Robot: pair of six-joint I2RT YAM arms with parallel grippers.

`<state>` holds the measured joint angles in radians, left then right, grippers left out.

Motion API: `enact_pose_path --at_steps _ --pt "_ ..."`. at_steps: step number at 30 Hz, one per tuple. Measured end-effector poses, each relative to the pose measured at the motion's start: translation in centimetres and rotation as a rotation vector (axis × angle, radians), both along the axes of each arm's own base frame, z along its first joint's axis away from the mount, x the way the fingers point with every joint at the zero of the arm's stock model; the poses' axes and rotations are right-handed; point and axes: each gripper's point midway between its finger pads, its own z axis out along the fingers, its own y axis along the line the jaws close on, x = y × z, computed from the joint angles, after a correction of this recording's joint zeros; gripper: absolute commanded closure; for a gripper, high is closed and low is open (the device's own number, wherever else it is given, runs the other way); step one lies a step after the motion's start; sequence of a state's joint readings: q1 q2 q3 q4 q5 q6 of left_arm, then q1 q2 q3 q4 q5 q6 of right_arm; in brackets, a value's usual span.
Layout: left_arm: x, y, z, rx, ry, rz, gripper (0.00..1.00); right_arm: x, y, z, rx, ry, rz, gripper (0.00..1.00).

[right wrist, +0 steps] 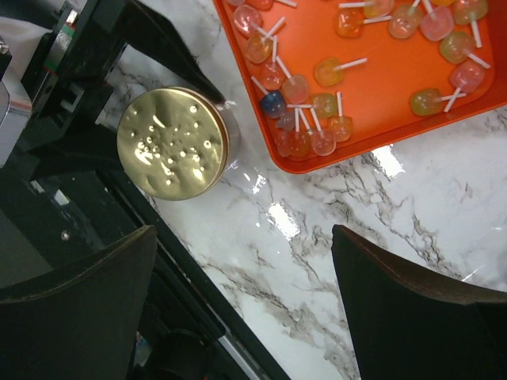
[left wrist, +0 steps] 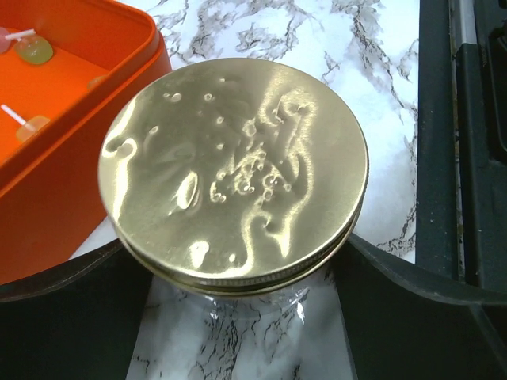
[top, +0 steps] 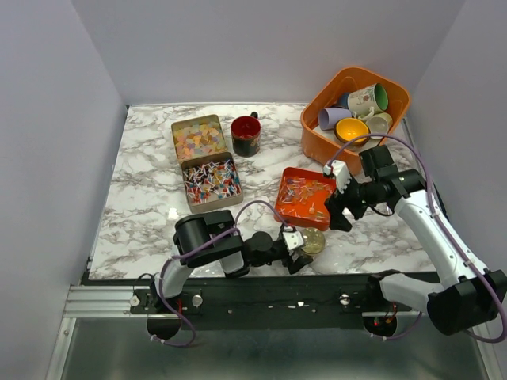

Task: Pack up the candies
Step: Screw the bottle lid onto the packing bottle.

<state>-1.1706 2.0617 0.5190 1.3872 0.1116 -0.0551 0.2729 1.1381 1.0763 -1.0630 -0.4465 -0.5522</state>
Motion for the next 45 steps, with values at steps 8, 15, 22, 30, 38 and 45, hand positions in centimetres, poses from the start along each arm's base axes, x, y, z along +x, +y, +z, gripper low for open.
enact_pose_path --at_steps 8,15,22,30,38,45 --pt "0.0 -1.5 0.0 -0.002 -0.061 -0.026 0.1 -0.8 0.1 -1.0 -0.012 0.044 0.097 0.07" --pt "-0.3 -1.6 0.0 -0.004 -0.082 -0.039 0.25 -2.1 0.1 -1.1 -0.012 0.043 0.221 0.21" --pt "-1.4 0.0 -0.1 0.008 -0.078 -0.07 0.25 -3.7 1.1 -1.2 0.006 -0.018 0.494 0.21" --pt "-1.7 0.4 -0.1 0.011 -0.076 -0.081 0.22 -6.1 5.2 -3.4 0.024 -0.036 0.799 0.21" --pt "-2.0 0.8 -0.1 0.012 -0.075 -0.089 0.28 -7.1 7.5 -6.5 0.04 -0.001 0.903 0.19" --pt "-1.9 0.9 -0.2 0.013 -0.068 -0.091 0.37 -7.0 8.3 -7.6 0.043 0.004 0.923 0.2"
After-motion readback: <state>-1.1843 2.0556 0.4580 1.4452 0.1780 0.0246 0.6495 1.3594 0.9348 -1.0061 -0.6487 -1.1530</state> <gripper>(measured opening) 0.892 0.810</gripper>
